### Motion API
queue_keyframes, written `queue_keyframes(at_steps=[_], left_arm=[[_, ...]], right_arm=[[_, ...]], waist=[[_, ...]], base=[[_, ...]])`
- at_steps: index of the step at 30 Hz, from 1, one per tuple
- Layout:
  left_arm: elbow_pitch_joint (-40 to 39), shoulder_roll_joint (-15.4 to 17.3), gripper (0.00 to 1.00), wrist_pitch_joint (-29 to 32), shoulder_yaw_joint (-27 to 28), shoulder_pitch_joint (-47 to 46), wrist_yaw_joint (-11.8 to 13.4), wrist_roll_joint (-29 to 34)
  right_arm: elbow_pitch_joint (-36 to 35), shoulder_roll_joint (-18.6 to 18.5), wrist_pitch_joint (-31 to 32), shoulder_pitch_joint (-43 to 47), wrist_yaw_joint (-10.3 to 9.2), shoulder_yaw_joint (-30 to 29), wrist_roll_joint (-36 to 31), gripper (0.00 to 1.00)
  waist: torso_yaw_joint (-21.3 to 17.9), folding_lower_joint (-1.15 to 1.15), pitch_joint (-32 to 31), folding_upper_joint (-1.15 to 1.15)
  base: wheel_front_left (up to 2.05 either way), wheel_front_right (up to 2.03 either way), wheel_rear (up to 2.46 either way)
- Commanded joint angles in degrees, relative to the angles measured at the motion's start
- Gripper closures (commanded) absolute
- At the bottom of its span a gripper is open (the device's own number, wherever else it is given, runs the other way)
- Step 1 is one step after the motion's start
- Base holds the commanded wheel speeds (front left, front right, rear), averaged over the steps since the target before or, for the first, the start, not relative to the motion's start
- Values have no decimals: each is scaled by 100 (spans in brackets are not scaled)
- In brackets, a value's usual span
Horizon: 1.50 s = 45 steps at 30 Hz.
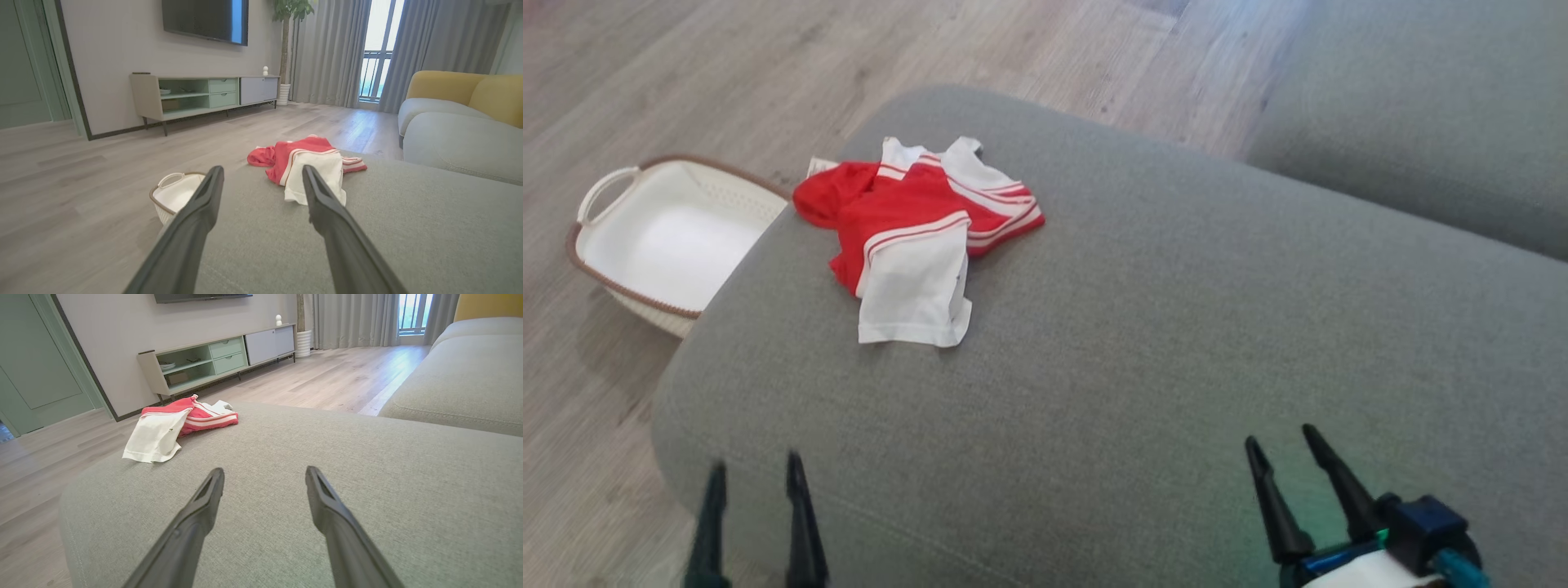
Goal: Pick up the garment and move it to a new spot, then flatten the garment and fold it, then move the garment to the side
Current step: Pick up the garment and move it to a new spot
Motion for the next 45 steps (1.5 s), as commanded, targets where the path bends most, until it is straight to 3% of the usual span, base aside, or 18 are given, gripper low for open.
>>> queue_keyframes(at_steps=[1, 10, 16, 21, 25, 26, 27, 29, 34, 35, 36, 37, 45], left_arm=[[-183, 56, 0, -31, 251, -558, -48, 56], [211, 758, 0, 44, 522, -2960, -462, 282], [1136, 1011, 0, 916, 280, -5093, -827, 273], [2474, 1028, 0, 1278, 107, -6498, -1052, 203], [3987, 1027, 0, 2132, 125, -7218, -1174, -31], [3987, 1027, 0, 2132, 125, -7218, -1174, -31], [4714, 1070, 0, 2656, 198, -7457, -1202, -173], [5304, 1123, 0, 3059, 276, -7617, -1217, -300], [6290, 1179, 0, 3435, 404, -7674, -1200, -505], [6418, 1174, 15, 3436, 431, -7650, -1193, -546], [6504, 1183, 92, 3374, 454, -7636, -1176, -572], [6557, 1209, 100, 3255, 465, -7630, -1151, -577], [6262, 1409, 100, 1620, 307, -8054, -1184, -417]], right_arm=[[-195, -169, -62, -178, -5, 40, -31, 0], [-552, -710, -62, -512, -5, -223, -257, 0], [-889, -1206, -62, -832, -5, -398, -367, 0], [-1149, -1433, -62, -934, -5, -471, -450, 0], [-1297, -1581, -62, -1016, -5, -427, -493, 0], [-1297, -1581, -62, -1016, -5, -427, -493, 0], [-1364, -1620, -62, -1090, -5, -422, -480, 0], [-1415, -1631, -62, -1149, -5, -416, -436, 0], [-1451, -1626, -62, -1174, -5, -368, -423, 0], [-1446, -1609, -62, -1163, -5, -369, -423, 0], [-1440, -1593, -62, -1154, -5, -364, -429, 0], [-1430, -1576, -62, -1148, -5, -354, -434, 0], [-1277, -1305, -62, -1333, -5, -222, -444, 0]], waist=[[-4, 0, 161, 0], [-436, 0, 1349, 0], [-640, 0, 2222, 0], [-707, 0, 2596, 0], [-808, 0, 2747, 0], [-808, 0, 2747, 0], [-912, 0, 2790, 0], [-1022, 0, 2827, 0], [-1253, 0, 2847, 0], [-1289, 0, 2840, 0], [-1322, 0, 2831, 0], [-1354, 0, 2816, 0], [-1629, 0, 2391, 0]], base=[[0, 0, 0], [0, 0, 0], [0, 0, 0], [0, 0, 0], [0, 0, 0], [0, 0, 0], [0, 0, 0], [0, 0, 0], [0, 0, 0], [0, 0, 0], [0, 0, 0], [0, 0, 0], [0, 0, 0]])
